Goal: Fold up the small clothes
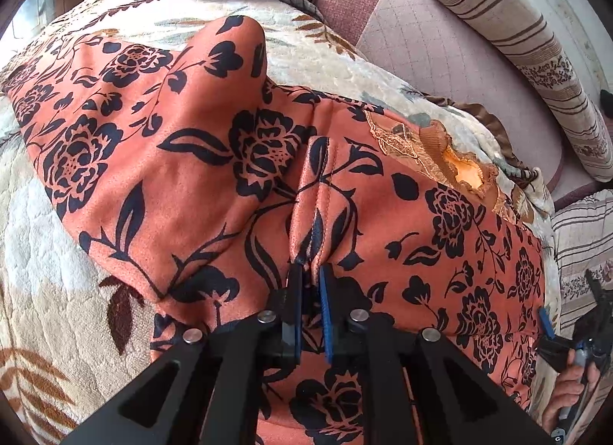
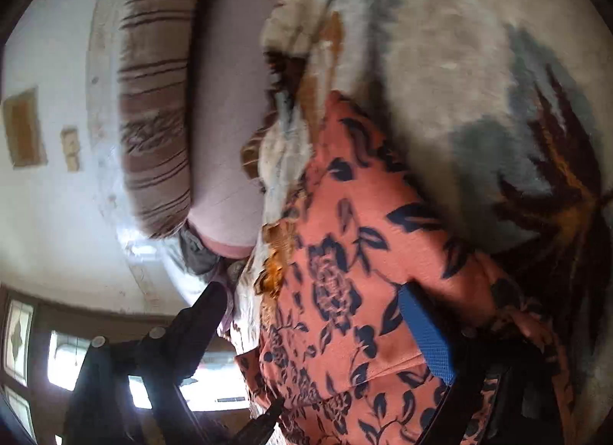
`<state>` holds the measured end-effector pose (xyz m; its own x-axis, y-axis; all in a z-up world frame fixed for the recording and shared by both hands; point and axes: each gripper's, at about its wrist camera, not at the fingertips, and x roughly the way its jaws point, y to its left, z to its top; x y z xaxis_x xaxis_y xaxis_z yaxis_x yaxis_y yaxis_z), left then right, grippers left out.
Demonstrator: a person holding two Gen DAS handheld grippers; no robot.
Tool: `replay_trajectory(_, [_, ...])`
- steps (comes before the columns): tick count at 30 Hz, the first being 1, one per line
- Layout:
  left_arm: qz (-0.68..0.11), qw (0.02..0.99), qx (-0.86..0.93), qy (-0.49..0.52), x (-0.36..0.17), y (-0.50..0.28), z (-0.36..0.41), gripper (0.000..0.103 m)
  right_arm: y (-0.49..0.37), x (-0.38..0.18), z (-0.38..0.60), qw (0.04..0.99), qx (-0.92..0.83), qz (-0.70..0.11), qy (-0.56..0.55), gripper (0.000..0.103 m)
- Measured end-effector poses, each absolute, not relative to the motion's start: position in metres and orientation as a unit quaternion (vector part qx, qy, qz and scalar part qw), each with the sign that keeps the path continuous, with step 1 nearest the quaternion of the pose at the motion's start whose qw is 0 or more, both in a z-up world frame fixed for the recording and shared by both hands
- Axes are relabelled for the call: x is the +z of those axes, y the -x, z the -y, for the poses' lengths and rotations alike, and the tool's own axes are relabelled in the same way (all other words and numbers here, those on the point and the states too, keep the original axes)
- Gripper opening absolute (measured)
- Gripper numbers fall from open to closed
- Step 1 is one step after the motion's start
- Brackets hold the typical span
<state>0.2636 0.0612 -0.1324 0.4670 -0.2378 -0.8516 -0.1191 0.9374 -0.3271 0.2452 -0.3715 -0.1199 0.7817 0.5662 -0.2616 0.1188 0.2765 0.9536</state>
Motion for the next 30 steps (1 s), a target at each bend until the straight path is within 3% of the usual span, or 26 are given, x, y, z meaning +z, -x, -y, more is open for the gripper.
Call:
replay_trajectory(3, [-0.512, 0.839, -0.038, 0.179, -0.133, -0.258, -0.065, 0.01, -0.241, -0.09, 0.363, 0.797, 0.175, -0.269, -0.512, 0.101])
replay_trajectory(5, [-0.513, 0.835, -0.041, 0.194, -0.132, -0.256, -0.068, 0.011, -0.253, -0.11, 0.371, 0.813, 0.084, -0.322, -0.478, 0.1])
replay_trajectory(7, [-0.517, 0.831, -0.045, 0.197, -0.129, -0.253, -0.072, 0.012, -0.25, -0.121, 0.382, 0.79, 0.078, -0.309, -0.525, 0.1])
replay_trajectory(13, [-0.513, 0.841, -0.046, 0.169, -0.131, -0.25, -0.071, 0.019, -0.249, -0.058, 0.377, 0.819, 0.158, -0.273, -0.48, 0.101])
replay_trajectory(17, [-0.508, 0.844, -0.047, 0.163, -0.13, -0.25, -0.07, 0.02, -0.293, -0.102, 0.394, 0.778, 0.118, -0.342, -0.514, 0.1])
replay_trajectory(19, [-0.508, 0.845, -0.052, 0.159, -0.129, -0.25, -0.07, 0.02, -0.291, -0.114, 0.404, 0.762, 0.12, -0.326, -0.546, 0.1])
replay_trajectory(24, [-0.505, 0.846, -0.058, 0.16, -0.131, -0.251, -0.071, 0.02, -0.276, -0.067, 0.41, 0.828, 0.117, -0.282, -0.47, 0.101])
replay_trajectory(26, [-0.502, 0.847, -0.058, 0.163, -0.131, -0.25, -0.071, 0.02, -0.288, -0.07, 0.416, 0.839, 0.084, -0.314, -0.437, 0.1])
replay_trajectory(28, [-0.499, 0.849, -0.061, 0.163, -0.132, -0.249, -0.072, 0.02, -0.306, -0.084, 0.417, 0.833, 0.063, -0.359, -0.416, 0.091])
replay_trajectory(30, [-0.497, 0.85, -0.064, 0.162, -0.133, -0.248, -0.073, 0.02, -0.317, -0.09, 0.408, 0.837, 0.063, -0.385, -0.383, 0.059])
